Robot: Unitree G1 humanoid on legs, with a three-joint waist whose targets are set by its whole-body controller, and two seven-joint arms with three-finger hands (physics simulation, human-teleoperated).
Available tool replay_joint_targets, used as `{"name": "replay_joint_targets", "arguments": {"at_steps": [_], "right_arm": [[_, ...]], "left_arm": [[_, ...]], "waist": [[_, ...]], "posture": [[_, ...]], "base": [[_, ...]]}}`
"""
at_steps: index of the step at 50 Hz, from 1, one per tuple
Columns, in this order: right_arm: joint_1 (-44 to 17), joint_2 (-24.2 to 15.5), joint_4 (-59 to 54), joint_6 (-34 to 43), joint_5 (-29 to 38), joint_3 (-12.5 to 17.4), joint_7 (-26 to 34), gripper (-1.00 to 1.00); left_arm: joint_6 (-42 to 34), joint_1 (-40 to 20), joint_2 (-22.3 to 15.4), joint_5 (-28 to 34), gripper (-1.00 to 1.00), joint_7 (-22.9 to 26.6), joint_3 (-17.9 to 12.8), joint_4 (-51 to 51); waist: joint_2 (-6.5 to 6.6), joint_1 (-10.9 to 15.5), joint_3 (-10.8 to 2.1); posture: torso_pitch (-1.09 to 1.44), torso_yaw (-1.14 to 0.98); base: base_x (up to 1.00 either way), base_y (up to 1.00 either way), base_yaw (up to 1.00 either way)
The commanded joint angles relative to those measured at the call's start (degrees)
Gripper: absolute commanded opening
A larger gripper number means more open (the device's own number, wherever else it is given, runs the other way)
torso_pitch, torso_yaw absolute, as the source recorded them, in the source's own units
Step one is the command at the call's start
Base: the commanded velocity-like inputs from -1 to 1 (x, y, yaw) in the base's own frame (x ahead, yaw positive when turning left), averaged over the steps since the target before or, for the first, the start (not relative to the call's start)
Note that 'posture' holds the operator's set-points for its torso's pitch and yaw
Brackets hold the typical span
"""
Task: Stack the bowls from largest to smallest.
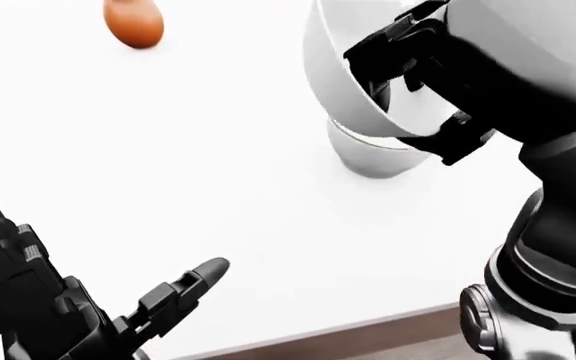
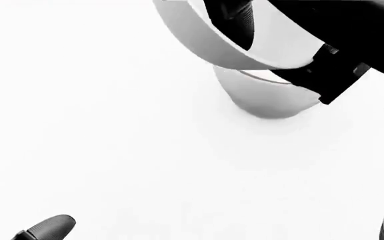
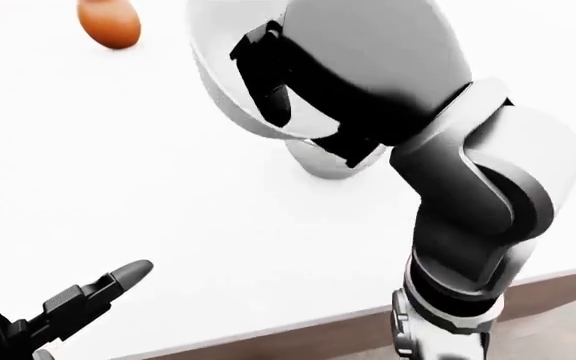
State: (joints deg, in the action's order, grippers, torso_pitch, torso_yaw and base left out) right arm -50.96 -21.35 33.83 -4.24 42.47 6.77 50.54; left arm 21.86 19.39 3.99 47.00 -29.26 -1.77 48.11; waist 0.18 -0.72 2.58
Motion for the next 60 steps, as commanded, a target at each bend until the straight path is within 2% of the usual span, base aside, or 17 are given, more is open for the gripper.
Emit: {"name": "replay_joint_targets", "arguments": {"at_steps": [1, 8, 10, 13, 21, 27, 32, 38, 42, 48, 60], "right_arm": [[-2.23, -1.91, -2.36, -0.11, -0.80, 1.44, -3.11, -1.00], [-8.64, -7.94, -18.76, -3.52, -2.03, 2.33, -8.53, -1.00], [-8.75, -8.28, -21.67, -4.81, -1.93, 2.06, -9.38, -1.00], [-8.57, -8.43, -25.64, -6.46, -1.73, 1.14, -6.92, -1.00], [-15.98, -9.26, -48.46, -15.33, 3.89, -0.90, -7.25, -1.00], [-21.17, -10.69, -57.59, -18.21, 6.70, -0.60, -9.57, -1.00], [-20.51, -10.59, -55.06, -17.37, 7.10, -0.35, -7.97, -1.00], [-19.45, -11.70, -54.54, -19.64, 9.88, -0.70, -9.03, -1.00], [-19.29, -13.26, -57.01, -24.06, 15.62, -1.50, -13.15, -1.00], [-19.76, -14.02, -58.06, -26.66, 17.93, -0.48, -14.24, -1.00], [-16.80, -12.05, -57.05, -27.82, 20.43, -0.85, -15.53, -1.00]], "left_arm": [[0.66, -0.31, -0.01, -0.12, 1.00, -0.27, 0.11, 2.23], [0.38, -0.57, -0.02, -0.15, 1.00, -0.09, 0.18, 2.17], [0.34, -0.53, -0.04, -0.22, 1.00, -0.07, 0.17, 2.26], [0.00, -0.85, -0.04, -0.29, 1.00, 0.19, 0.18, 2.32], [-0.33, -1.18, -0.13, -0.39, 1.00, 0.39, 0.20, 2.29], [0.18, -0.89, -0.20, -0.06, 1.00, -0.17, 0.22, 1.90], [0.13, -0.89, -0.17, -0.06, 1.00, -0.08, 0.23, 2.02], [-0.04, -0.95, -0.18, 0.07, 1.00, 0.04, 0.35, 2.07], [-0.02, -0.95, -0.16, 0.11, 1.00, -0.05, 0.40, 2.05], [-0.02, -0.88, -0.22, 0.14, 1.00, -0.18, 0.47, 1.92], [-0.22, -1.09, -0.28, 0.09, 1.00, -0.10, 0.50, 1.78]], "waist": [[0.00, 0.04, -0.84], [-0.18, -0.05, -0.90], [-0.18, -0.03, -0.85], [-0.31, 0.05, -0.83], [-0.14, -0.14, -1.14], [-0.26, 0.14, -1.30], [-0.25, 0.36, -1.05], [-0.52, 0.44, -1.08], [-0.60, 0.51, -1.01], [-0.67, 0.55, -0.87], [-0.83, 0.55, -0.75]], "posture": [[0.00, 0.00], [0.00, 0.00], [0.00, 0.00], [0.00, 0.00], [0.00, 0.00], [0.00, 0.00], [0.00, 0.00], [0.00, 0.00], [0.00, 0.00], [0.00, 0.00], [0.00, 0.00]], "base": [[0.00, 0.00, 0.00], [0.00, 0.00, 0.00], [0.00, 0.00, 0.00], [0.00, 0.00, 0.00], [0.00, 0.00, 0.00], [0.00, 0.00, 0.00], [0.00, 0.00, 0.00], [0.00, 0.00, 0.00], [0.00, 0.00, 0.00], [0.00, 0.00, 0.00], [0.00, 0.00, 0.00]]}}
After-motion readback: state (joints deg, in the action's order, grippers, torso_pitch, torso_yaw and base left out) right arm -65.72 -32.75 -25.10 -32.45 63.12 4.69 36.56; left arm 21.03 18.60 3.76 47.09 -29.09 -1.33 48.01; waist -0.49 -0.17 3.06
